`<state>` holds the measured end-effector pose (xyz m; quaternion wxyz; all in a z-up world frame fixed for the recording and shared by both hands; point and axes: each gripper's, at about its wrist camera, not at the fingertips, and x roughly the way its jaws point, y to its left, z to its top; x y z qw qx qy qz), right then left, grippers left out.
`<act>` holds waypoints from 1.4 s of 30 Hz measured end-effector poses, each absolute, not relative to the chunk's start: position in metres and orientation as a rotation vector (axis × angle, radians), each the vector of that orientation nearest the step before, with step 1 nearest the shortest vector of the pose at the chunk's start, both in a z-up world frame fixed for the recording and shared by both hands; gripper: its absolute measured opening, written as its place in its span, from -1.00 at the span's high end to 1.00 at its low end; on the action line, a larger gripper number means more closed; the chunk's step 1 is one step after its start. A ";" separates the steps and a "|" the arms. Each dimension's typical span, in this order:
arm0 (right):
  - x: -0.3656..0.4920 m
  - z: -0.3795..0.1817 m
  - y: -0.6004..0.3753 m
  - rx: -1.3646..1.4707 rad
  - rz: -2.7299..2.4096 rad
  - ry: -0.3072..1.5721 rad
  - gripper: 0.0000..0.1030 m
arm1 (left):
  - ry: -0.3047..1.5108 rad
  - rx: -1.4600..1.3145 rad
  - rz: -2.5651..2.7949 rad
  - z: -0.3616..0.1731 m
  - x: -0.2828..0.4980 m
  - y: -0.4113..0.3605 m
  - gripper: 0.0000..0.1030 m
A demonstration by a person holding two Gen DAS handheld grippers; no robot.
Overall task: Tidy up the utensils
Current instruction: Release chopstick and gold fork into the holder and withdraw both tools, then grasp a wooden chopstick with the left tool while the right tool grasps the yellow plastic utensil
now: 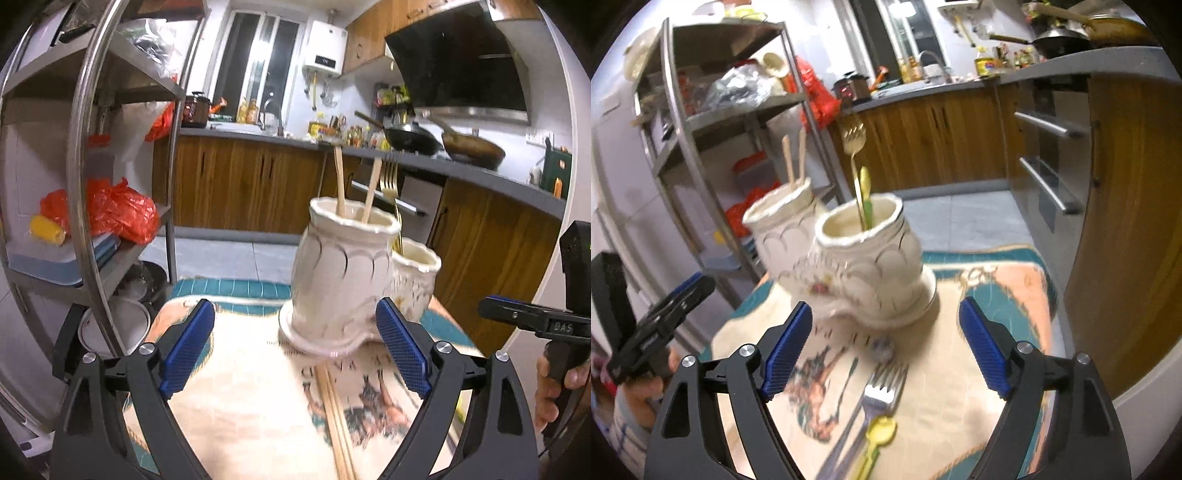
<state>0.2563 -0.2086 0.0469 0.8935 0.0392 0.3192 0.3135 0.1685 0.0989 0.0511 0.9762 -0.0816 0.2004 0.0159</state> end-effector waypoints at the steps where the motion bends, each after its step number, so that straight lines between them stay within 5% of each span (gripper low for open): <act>1: 0.254 0.043 -0.209 0.070 0.659 0.674 -0.60 | 0.416 -0.157 0.027 0.049 0.169 0.097 -0.70; 5: 0.247 0.030 -0.205 0.013 0.667 0.718 -0.60 | 0.480 -0.116 -0.017 0.037 0.171 0.088 -0.62; 8: 0.241 0.023 -0.206 -0.009 0.668 0.734 -0.59 | 0.514 -0.092 -0.032 0.031 0.172 0.082 -0.39; 12: 0.235 0.014 -0.206 -0.041 0.667 0.769 -0.13 | 0.575 -0.096 -0.038 0.022 0.176 0.084 -0.06; 17: 0.224 0.002 -0.208 -0.090 0.676 0.812 -0.04 | 0.637 -0.115 -0.058 0.012 0.175 0.089 0.10; 42: 0.195 -0.021 -0.203 -0.194 0.739 0.877 0.40 | 0.812 -0.034 -0.070 -0.016 0.187 0.070 0.22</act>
